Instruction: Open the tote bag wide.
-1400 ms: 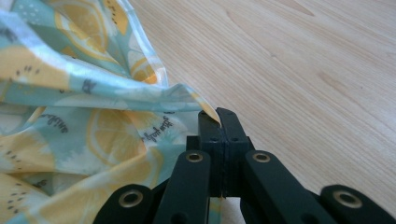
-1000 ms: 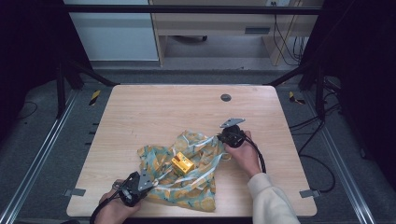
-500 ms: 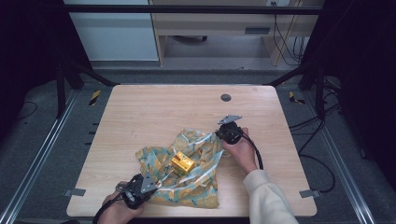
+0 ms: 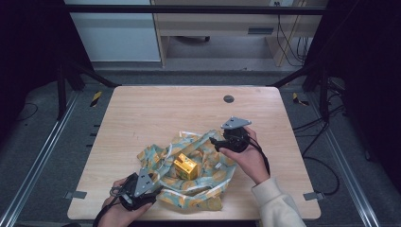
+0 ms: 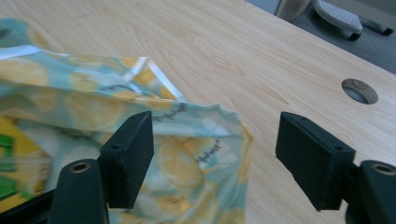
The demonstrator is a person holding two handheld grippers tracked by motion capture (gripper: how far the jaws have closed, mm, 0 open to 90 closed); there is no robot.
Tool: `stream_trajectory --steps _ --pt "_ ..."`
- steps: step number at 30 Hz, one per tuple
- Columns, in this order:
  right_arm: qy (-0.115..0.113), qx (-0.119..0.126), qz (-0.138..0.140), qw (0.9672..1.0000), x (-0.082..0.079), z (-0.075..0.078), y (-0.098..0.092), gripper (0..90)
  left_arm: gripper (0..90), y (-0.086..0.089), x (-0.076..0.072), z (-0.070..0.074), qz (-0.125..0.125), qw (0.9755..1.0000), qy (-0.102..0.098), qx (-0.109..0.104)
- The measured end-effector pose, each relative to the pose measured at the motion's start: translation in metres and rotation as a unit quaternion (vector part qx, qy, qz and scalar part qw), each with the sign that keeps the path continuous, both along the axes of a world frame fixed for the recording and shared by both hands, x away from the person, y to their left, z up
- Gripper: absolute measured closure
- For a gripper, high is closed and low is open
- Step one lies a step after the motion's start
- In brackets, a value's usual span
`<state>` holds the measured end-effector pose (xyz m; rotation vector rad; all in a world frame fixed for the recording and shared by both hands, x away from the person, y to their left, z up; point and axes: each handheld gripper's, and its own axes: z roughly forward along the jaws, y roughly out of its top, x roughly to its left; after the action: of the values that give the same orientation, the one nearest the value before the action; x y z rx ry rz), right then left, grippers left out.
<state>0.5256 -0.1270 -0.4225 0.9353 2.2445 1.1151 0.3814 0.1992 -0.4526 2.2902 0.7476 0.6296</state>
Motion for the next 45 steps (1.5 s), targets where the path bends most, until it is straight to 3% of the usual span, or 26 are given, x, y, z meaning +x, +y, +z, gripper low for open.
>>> stream_trajectory --steps 7,11,13,15,17,19,24,28,30,34,36,39,45 --pt "-0.01 -0.001 0.002 0.9999 -0.027 0.009 -0.004 27.6 39.7 0.008 -0.003 0.015 0.003 0.9991 -0.014 -0.041" --pt "0.007 0.007 0.008 0.9999 -0.041 0.0 -0.007 29.8 39.5 0.008 0.0 0.023 0.013 0.9972 -0.038 -0.063" --pt "0.018 0.005 0.016 0.9997 -0.052 -0.007 -0.006 30.9 40.3 0.002 0.009 0.02 0.017 0.9972 -0.036 -0.063" --pt "0.033 0.006 0.028 0.999 -0.062 -0.015 -0.003 31.2 42.9 -0.006 0.023 0.013 0.022 0.9983 -0.032 -0.042" --pt "0.048 -0.011 0.044 0.9978 -0.071 -0.024 0.004 30.7 44.0 -0.012 0.038 0.003 0.029 0.9988 -0.035 -0.021" --pt "0.064 -0.027 0.052 0.9963 -0.078 -0.033 0.011 29.5 44.7 -0.013 0.046 -0.006 0.036 0.9991 -0.023 0.0" --pt "0.086 -0.071 0.083 0.9902 -0.094 -0.049 0.017 28.0 45.5 -0.011 0.052 -0.021 0.046 0.9981 0.001 0.042" --pt "0.095 -0.092 0.096 0.9865 -0.097 -0.056 0.012 27.7 45.8 -0.012 0.052 -0.025 0.047 0.9971 0.006 0.06" --pt "0.104 -0.095 0.096 0.9854 -0.097 -0.057 0.01 30.2 45.8 -0.011 0.052 -0.025 0.051 0.997 0.008 0.058" --pt "0.101 -0.125 0.096 0.9824 -0.097 -0.059 0.006 33.4 45.6 -0.011 0.051 -0.028 0.052 0.9964 0.016 0.065" --pt "0.101 -0.114 0.097 0.9835 -0.096 -0.058 0.003 32.7 44.6 -0.011 0.05 -0.027 0.051 0.9965 0.016 0.065" --pt "0.091 -0.096 0.097 0.9865 -0.096 -0.051 0.0 28.0 41.4 -0.008 0.045 -0.022 0.051 0.9977 0.018 0.041" --pt "0.05 -0.044 0.074 0.995 -0.094 -0.033 -0.008 18.7 31.1 -0.001 0.038 -0.009 0.057 0.9983 -0.001 -0.012"
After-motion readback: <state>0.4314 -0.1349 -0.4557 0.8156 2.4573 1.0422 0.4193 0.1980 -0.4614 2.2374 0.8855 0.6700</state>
